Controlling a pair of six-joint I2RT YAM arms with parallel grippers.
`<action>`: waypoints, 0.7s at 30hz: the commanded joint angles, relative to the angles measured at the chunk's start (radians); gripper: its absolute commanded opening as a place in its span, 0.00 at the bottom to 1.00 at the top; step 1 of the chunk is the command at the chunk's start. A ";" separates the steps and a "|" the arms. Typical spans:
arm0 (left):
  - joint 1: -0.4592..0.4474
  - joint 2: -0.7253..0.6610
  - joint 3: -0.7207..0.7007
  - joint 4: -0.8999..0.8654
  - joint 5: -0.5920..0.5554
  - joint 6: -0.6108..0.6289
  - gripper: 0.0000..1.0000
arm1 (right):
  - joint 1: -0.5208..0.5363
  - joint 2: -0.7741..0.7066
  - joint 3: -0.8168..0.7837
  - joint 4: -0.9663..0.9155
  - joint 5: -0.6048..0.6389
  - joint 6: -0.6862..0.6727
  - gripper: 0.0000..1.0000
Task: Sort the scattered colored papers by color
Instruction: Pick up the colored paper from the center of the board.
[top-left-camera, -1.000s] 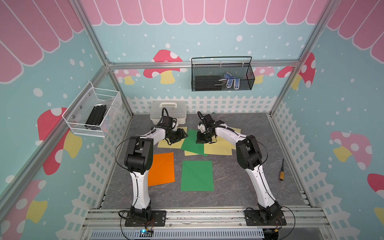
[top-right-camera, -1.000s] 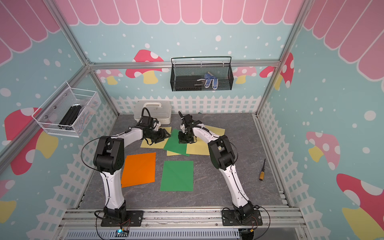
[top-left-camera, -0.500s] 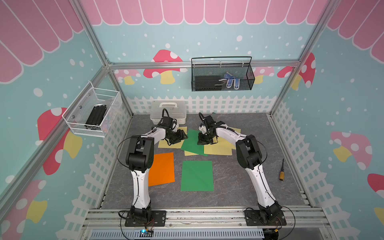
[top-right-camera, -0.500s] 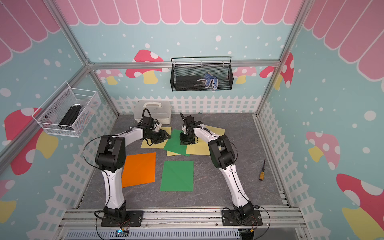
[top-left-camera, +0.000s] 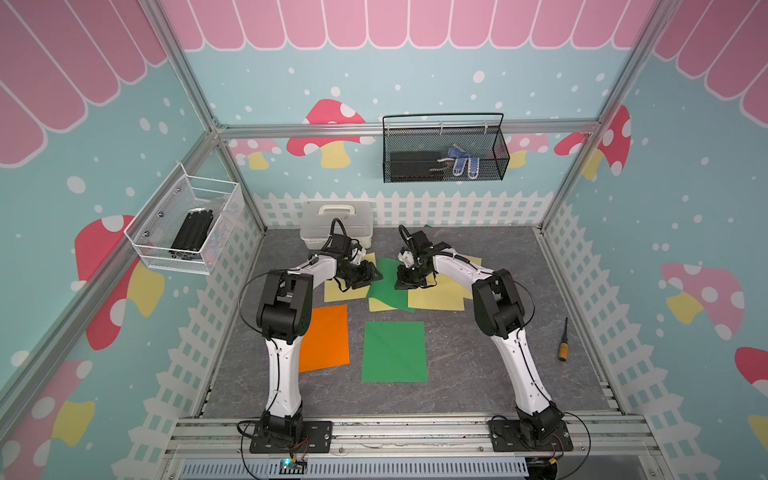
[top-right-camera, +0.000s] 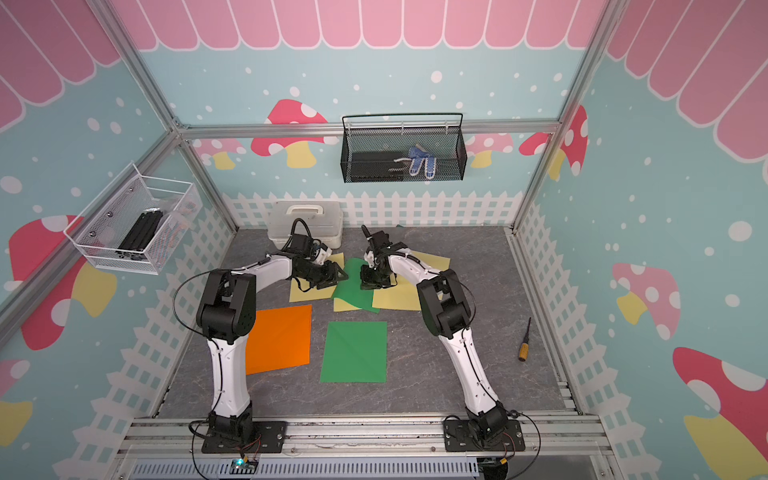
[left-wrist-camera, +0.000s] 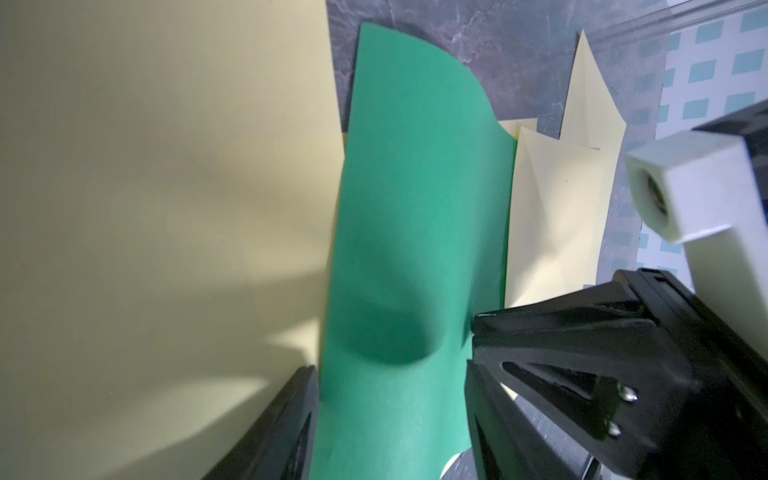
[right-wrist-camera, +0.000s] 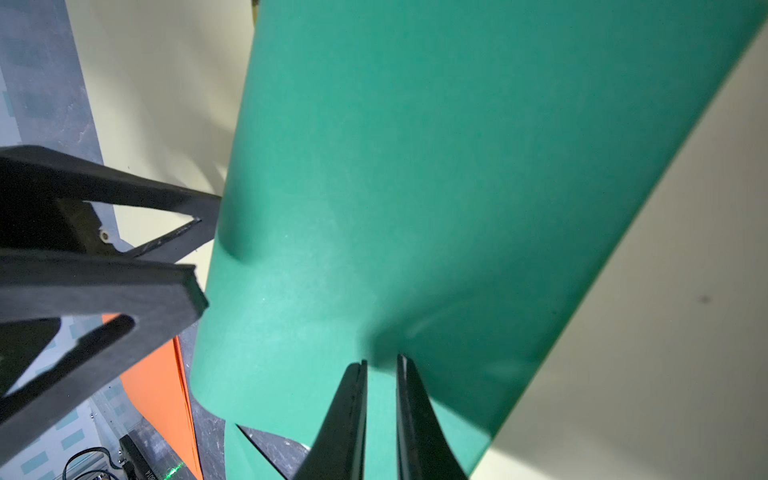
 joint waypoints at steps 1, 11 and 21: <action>-0.003 -0.001 0.020 -0.017 0.019 0.023 0.54 | 0.000 0.057 -0.026 -0.035 0.000 -0.015 0.16; -0.023 -0.018 0.000 0.056 0.129 0.006 0.51 | -0.001 0.062 -0.026 -0.035 -0.006 -0.015 0.17; -0.035 -0.051 -0.049 0.195 0.207 -0.055 0.54 | -0.001 0.060 -0.028 -0.034 -0.011 -0.016 0.17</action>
